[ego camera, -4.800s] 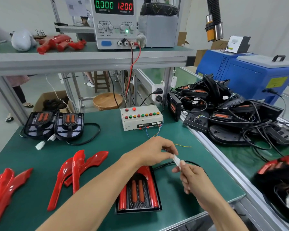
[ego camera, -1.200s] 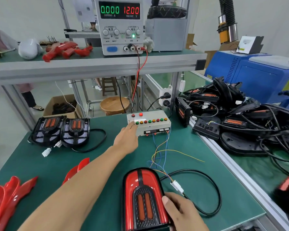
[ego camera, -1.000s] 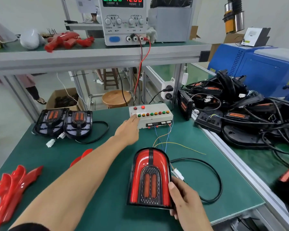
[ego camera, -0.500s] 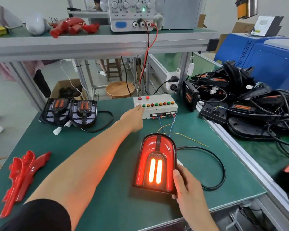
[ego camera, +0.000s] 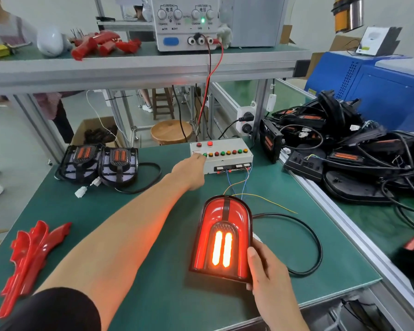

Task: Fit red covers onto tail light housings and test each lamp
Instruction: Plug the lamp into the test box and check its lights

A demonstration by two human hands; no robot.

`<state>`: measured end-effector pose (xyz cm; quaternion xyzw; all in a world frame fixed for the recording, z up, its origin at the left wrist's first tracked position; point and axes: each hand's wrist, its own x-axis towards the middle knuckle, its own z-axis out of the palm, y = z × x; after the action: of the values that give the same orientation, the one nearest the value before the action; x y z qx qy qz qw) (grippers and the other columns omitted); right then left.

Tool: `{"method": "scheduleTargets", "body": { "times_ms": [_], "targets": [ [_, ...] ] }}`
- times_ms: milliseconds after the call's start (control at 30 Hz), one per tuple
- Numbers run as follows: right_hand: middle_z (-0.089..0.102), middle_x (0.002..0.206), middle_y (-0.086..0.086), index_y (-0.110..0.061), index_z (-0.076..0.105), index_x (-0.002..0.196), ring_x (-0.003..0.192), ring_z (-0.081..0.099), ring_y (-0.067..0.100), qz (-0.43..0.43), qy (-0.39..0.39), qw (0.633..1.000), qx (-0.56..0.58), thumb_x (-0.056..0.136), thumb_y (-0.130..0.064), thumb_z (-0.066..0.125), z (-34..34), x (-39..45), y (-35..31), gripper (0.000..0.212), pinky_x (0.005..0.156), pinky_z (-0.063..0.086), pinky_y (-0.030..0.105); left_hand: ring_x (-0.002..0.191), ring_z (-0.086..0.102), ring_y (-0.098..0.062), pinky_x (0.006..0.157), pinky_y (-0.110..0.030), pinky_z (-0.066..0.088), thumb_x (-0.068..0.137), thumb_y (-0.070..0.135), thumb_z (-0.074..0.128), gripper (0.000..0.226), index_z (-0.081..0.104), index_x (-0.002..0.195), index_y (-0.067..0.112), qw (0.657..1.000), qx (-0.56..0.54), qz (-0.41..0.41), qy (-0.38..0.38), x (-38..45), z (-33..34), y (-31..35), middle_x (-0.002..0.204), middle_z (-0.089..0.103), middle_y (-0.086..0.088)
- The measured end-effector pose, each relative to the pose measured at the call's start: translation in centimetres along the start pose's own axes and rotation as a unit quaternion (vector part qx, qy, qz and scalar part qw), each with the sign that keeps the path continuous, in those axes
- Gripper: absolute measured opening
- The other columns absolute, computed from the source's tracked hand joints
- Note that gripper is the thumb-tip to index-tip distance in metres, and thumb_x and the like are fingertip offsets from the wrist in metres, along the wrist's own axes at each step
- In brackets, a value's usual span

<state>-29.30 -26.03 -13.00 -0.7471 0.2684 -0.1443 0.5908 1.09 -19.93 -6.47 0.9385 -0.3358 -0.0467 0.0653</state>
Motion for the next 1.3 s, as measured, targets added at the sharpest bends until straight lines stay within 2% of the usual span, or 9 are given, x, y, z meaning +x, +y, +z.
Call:
{"method": "scheduleTargets", "body": {
  "times_ms": [100,200,400,600,733,867,1000,1167,1300],
  "targets": [
    [0.072,0.106,-0.012,-0.046,0.055,0.137,0.077,0.067,0.003,0.002,0.005,1.0,-0.004,0.103,-0.039,0.047,0.1,0.0,0.2,0.035,0.053,0.054,0.021,0.133,0.051,-0.037,0.106,-0.05,0.047,0.096,0.006,0.052,0.057,0.037,0.151,0.006,1.0,0.003,0.002,-0.001,0.1,0.0,0.0,0.155,0.036,-0.012],
    [0.071,0.111,-0.015,-0.055,0.055,0.129,0.085,0.065,-0.003,-0.003,0.015,1.0,-0.005,0.103,-0.039,0.047,0.3,-0.1,0.1,0.032,0.053,0.055,0.021,0.13,0.049,-0.039,0.106,-0.05,0.046,0.096,0.007,0.051,0.059,0.034,0.152,0.007,1.0,0.004,0.001,0.002,0.3,0.0,0.0,0.153,0.032,-0.014],
    [0.071,0.103,-0.022,-0.064,0.054,0.119,0.088,0.066,-0.004,-0.005,0.039,0.999,0.001,0.1,-0.04,0.047,0.6,-0.2,0.0,0.032,0.053,0.056,0.022,0.137,0.037,-0.042,0.106,-0.053,0.046,0.097,0.011,0.05,0.071,0.022,0.16,0.023,1.0,0.007,-0.027,-0.012,0.9,-0.1,0.9,0.161,0.014,-0.018],
    [0.066,0.103,-0.036,-0.081,0.052,0.104,0.092,0.066,-0.005,-0.016,0.049,0.999,0.004,0.1,-0.038,0.049,0.6,-0.3,-0.5,0.044,0.056,0.06,0.027,0.141,0.03,-0.043,0.11,-0.055,0.042,0.096,0.008,0.047,0.074,0.021,0.162,0.029,0.999,0.002,-0.04,-0.031,1.6,-0.3,1.3,0.161,0.016,-0.019],
    [0.068,0.106,-0.027,-0.068,0.051,0.112,0.082,0.066,-0.004,-0.013,0.061,0.998,-0.01,0.102,-0.033,0.051,0.6,-0.1,-0.2,0.036,0.052,0.059,0.029,0.142,0.028,-0.044,0.113,-0.056,0.037,0.095,0.005,0.042,0.073,0.026,0.16,0.032,0.997,-0.025,-0.048,-0.049,2.1,-0.7,1.5,0.161,0.015,-0.018],
    [0.07,0.111,-0.021,-0.053,0.059,0.125,0.087,0.066,-0.003,-0.002,0.058,0.998,0.006,0.102,-0.035,0.051,0.6,-0.2,0.0,0.031,0.053,0.057,0.024,0.144,0.025,-0.044,0.113,-0.058,0.036,0.094,0.007,0.043,0.074,0.022,0.161,0.03,0.996,-0.031,-0.052,-0.06,2.2,-0.9,1.4,0.161,0.015,-0.017],
    [0.07,0.095,-0.03,-0.058,0.058,0.118,0.08,0.067,0.0,-0.005,0.053,0.999,0.009,0.101,-0.035,0.051,0.5,-0.3,-0.2,0.029,0.053,0.057,0.025,0.145,0.022,-0.044,0.114,-0.057,0.035,0.093,0.004,0.042,0.076,0.02,0.162,0.028,0.997,-0.036,-0.052,-0.052,2.1,-0.5,1.3,0.161,0.016,-0.017],
    [0.068,0.11,-0.024,-0.06,0.054,0.116,0.088,0.066,-0.004,-0.009,0.056,0.998,0.002,0.102,-0.034,0.051,0.5,-0.2,-0.2,0.03,0.051,0.058,0.025,0.144,0.025,-0.043,0.114,-0.057,0.037,0.094,0.003,0.04,0.075,0.022,0.162,0.031,0.998,-0.015,-0.048,-0.045,2.1,-0.4,1.3,0.159,0.019,-0.017],
    [0.07,0.11,-0.018,-0.053,0.059,0.123,0.085,0.067,-0.003,-0.008,0.057,0.998,0.005,0.101,-0.035,0.051,0.5,-0.1,0.1,0.029,0.05,0.057,0.023,0.143,0.027,-0.042,0.113,-0.057,0.038,0.094,0.002,0.04,0.076,0.022,0.162,0.031,0.998,-0.001,-0.043,-0.037,2.0,-0.4,1.4,0.159,0.02,-0.018]
  ]
}}
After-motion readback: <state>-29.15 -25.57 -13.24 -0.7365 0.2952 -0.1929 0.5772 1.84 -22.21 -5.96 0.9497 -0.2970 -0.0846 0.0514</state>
